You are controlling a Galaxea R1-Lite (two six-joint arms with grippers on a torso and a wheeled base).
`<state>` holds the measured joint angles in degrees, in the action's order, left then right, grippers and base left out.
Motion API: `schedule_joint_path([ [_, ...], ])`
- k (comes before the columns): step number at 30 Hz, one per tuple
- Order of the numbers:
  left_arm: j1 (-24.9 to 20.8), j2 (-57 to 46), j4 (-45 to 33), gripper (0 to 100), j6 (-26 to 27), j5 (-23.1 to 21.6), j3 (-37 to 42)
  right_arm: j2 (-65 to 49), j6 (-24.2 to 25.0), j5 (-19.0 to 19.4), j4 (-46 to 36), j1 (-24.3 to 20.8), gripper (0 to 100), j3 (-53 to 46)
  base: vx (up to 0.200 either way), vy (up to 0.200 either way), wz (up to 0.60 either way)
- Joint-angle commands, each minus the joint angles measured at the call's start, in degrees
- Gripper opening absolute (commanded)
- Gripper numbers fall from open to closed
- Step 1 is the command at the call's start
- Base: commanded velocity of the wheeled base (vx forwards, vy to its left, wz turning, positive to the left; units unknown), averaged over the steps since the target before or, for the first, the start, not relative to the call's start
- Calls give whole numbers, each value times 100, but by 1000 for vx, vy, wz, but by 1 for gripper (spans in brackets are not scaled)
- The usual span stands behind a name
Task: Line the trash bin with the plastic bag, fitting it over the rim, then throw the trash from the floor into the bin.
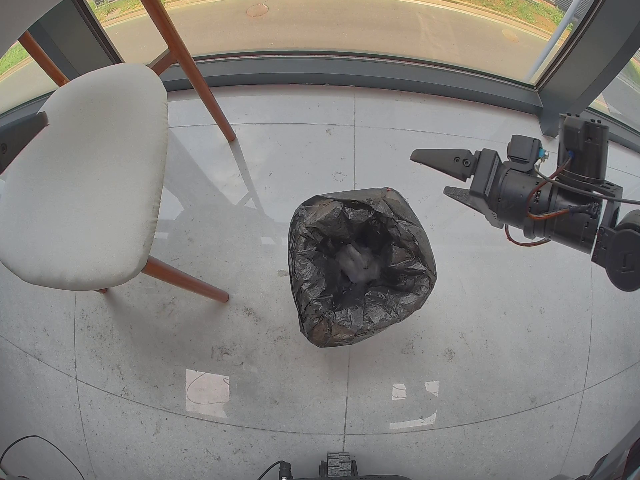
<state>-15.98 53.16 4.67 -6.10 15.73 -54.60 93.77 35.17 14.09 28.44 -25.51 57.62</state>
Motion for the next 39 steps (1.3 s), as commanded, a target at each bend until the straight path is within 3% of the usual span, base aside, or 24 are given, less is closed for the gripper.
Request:
schedule_joint_path([
  [1,895,-799,8,100,-111,106,679,-1467,-889,-275,-32,337,100,-1122,0,0,0],
  [7,1124,-2091,-36,100,-102,168,2164,-3269,-2313,-565,-23,855,100,-3047,0,0,0],
  [13,1080,-3629,-89,100,-67,9,3632,-4807,-2348,-627,-348,1699,100,-3899,0,0,0],
  [14,1053,-4183,-221,100,-41,-254,4071,-5352,-2392,-574,-585,2130,100,-4189,0,0,0],
  [16,1044,-4657,-423,100,126,-553,4432,-5923,-2410,-539,-796,2367,100,-4444,0,0,0],
  [19,1044,-4640,-274,100,284,-650,4801,-6749,-2585,-451,-1016,2402,100,-4831,0,0,0],
  [22,1044,-4631,148,100,302,-685,5276,-7672,-3130,-337,-1271,2367,100,-5305,0,0,0],
  [25,1036,-4631,-71,100,276,-667,5460,-8577,-3491,-319,-1798,2314,100,-5631,0,0,0],
  [30,1036,-4622,-124,100,205,-738,5460,-9254,-3587,-460,-2721,2543,100,-5727,0,0,0],
  [32,1036,-4613,-150,100,21,-869,5451,-9280,-3473,-1031,-2695,2543,100,-5719,0,0,0],
  [33,1036,-4613,-150,100,21,-869,5451,-9280,-3473,-1031,-2695,2543,100,-5719,0,0,0],
  [34,1053,-4631,-159,100,-6,-826,5451,-9307,-3438,-1664,-2818,2543,100,-5762,0,0,0],
  [39,1695,-4842,-212,100,144,-826,5443,-9289,-3464,-1647,-2844,2569,100,-5762,0,0,0],
])
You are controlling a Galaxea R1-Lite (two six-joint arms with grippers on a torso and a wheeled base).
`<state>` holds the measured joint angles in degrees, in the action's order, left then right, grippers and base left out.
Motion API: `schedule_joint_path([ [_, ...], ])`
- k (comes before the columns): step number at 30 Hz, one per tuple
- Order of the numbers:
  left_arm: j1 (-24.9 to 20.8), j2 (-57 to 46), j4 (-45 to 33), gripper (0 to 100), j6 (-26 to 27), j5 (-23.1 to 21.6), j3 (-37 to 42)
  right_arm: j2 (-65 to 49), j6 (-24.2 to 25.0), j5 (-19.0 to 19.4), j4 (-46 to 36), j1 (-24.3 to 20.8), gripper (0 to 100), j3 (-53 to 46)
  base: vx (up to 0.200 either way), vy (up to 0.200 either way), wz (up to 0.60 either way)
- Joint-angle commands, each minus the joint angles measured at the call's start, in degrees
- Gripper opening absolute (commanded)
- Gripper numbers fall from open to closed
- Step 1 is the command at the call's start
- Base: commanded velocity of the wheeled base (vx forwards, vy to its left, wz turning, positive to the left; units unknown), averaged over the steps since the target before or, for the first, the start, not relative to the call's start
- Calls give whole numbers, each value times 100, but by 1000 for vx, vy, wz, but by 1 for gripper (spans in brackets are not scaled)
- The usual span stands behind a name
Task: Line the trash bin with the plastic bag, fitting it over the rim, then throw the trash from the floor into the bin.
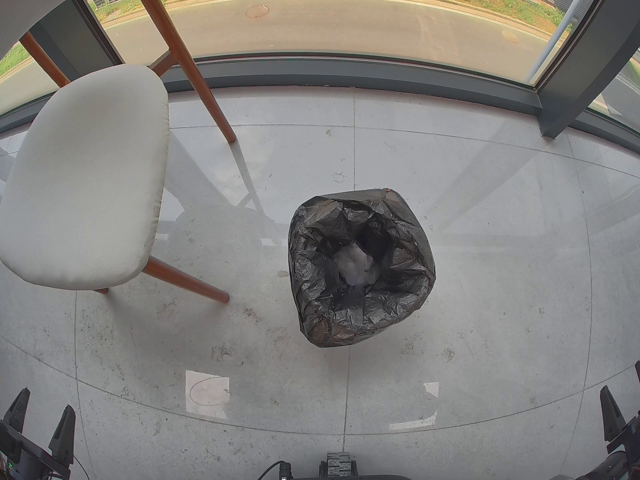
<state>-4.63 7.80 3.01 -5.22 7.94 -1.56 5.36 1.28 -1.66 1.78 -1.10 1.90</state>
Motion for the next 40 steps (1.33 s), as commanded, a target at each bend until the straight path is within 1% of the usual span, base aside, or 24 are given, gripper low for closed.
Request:
schedule_joint_path([
  [1,595,-350,-11,100,65,-38,147,-448,-75,-45,-178,119,100,-190,0,0,0],
  [5,498,-534,-2,100,161,-205,156,-466,-84,-28,-178,101,100,-190,0,0,0],
  [6,428,-692,7,100,302,-556,156,-466,-93,-19,-178,101,100,-190,0,0,0],
  [7,428,-675,-2,100,469,-1057,147,-466,-93,-19,-178,101,100,-190,0,0,0],
  [9,437,-675,-73,100,610,-1382,112,-457,-137,43,-178,110,100,-190,0,0,0],
  [10,437,-675,-73,100,610,-1400,112,-457,-137,43,-178,110,100,-190,0,0,0],
  [11,437,-684,-196,100,601,-1514,77,-448,-172,113,-178,119,100,-190,0,0,0],
  [15,454,-666,-327,100,566,-1470,24,-448,-154,104,-187,119,100,-190,0,0,0],
  [17,498,-666,-310,100,469,-1154,42,-448,-146,104,-187,119,100,-190,0,0,0],
  [20,490,-727,-134,100,460,-143,103,-448,-137,104,-187,119,100,-190,0,0,0],
  [22,481,-736,42,100,425,156,156,-448,-137,104,-187,119,100,-190,0,0,0],
  [26,472,-736,7,100,381,173,156,-448,-119,104,-187,119,100,-190,0,0,0],
  [28,472,-745,-2,100,328,-90,156,-448,-110,95,-187,119,100,-190,0,0,0],
  [30,472,-727,-284,100,425,-846,156,-448,-110,95,-187,119,100,-190,0,0,0],
  [31,472,-736,-363,100,487,-961,147,-448,-110,87,-187,119,100,-190,0,0,0],
  [35,472,-727,-389,100,566,-961,130,-448,-128,87,-187,119,100,-190,0,0,0],
  [40,490,-736,-301,100,487,-881,156,-457,-119,95,-187,119,100,-190,0,0,0],
])
